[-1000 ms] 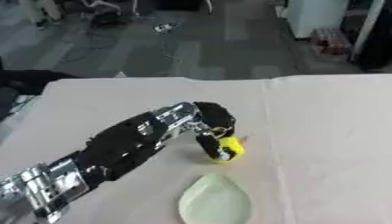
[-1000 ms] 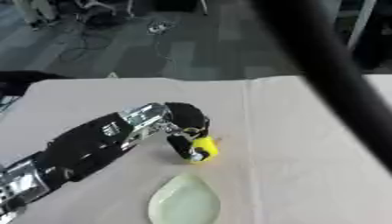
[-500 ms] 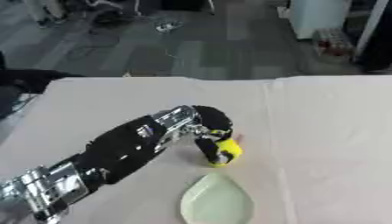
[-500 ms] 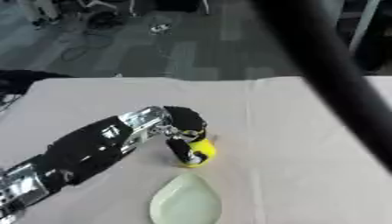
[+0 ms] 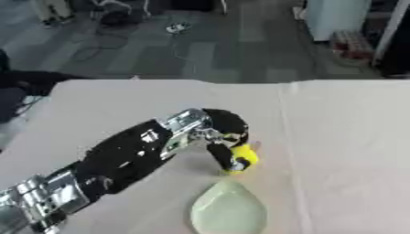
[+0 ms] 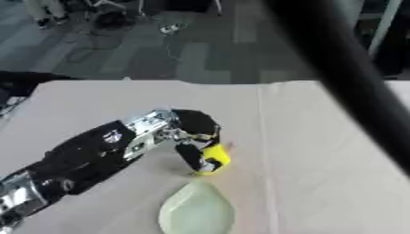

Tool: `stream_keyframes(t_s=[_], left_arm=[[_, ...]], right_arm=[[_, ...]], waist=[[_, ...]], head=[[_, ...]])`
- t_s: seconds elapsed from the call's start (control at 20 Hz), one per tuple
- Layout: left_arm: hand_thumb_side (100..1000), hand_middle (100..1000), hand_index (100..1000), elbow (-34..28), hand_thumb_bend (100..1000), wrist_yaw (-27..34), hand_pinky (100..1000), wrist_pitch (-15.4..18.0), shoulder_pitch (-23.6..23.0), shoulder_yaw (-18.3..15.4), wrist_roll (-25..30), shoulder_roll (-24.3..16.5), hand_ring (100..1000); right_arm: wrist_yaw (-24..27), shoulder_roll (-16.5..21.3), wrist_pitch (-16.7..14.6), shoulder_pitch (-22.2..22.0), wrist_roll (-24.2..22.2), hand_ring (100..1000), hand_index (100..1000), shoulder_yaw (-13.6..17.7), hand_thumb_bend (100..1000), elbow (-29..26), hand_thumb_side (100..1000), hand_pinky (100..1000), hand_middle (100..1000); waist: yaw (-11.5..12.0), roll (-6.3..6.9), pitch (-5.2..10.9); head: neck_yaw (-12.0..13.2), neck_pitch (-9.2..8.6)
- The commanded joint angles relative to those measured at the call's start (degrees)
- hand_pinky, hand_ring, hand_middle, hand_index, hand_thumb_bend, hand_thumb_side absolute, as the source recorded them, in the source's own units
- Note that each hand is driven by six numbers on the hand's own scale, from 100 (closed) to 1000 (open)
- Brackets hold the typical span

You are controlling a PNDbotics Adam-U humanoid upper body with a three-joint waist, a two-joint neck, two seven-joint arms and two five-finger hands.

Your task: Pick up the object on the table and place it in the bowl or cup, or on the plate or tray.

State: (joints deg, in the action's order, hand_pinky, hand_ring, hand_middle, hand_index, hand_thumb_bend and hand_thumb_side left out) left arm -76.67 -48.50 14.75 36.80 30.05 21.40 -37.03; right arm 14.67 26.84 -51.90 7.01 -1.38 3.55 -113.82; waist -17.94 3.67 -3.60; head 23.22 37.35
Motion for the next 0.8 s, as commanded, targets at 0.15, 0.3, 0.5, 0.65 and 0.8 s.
stream_keyframes(t_s=[0.15,0.3,0.5,0.65,0.8], left_arm=[[757,100,379,-4.7,100,1.5,100,-1.5,0.7,-1.1,0.4,-3.3,100],[756,100,377,-8.1,100,2.2,100,-2.3,0.6,-1.2,1.5,-4.8,100],[754,100,374,-13.7,100,3.0,100,-3.7,0.8,-0.9,4.0,-7.0,100],[753,100,373,-19.0,100,4.5,100,-4.8,0.2,-0.2,6.5,-9.2,100],[749,100,373,-24.1,100,6.2,100,-6.0,-0.6,0.6,9.3,-11.1,100]], right_arm=[[-0.9,1.1,-0.1,-0.2,0.8,383,322,0.3,100,-0.8,857,194,419],[-1.3,1.2,-0.1,-0.5,1.2,383,321,0.2,100,-0.8,862,194,419],[-2.1,1.2,-0.1,-0.9,1.7,383,323,0.2,100,-0.8,856,194,419],[-2.5,1.2,-0.1,-1.1,2.1,382,324,0.2,100,-0.8,855,193,419],[-3.0,1.1,-0.1,-1.4,2.5,382,321,0.0,100,-0.8,857,191,419]], waist=[[0.2,-0.3,0.97],[0.6,-0.23,1.18],[1.0,-0.23,1.44],[1.3,-0.22,1.56],[1.5,-0.2,1.62]], head=[[-0.5,0.18],[-0.8,0.36],[-1.1,0.66],[-1.2,1.07],[-1.2,1.5]])
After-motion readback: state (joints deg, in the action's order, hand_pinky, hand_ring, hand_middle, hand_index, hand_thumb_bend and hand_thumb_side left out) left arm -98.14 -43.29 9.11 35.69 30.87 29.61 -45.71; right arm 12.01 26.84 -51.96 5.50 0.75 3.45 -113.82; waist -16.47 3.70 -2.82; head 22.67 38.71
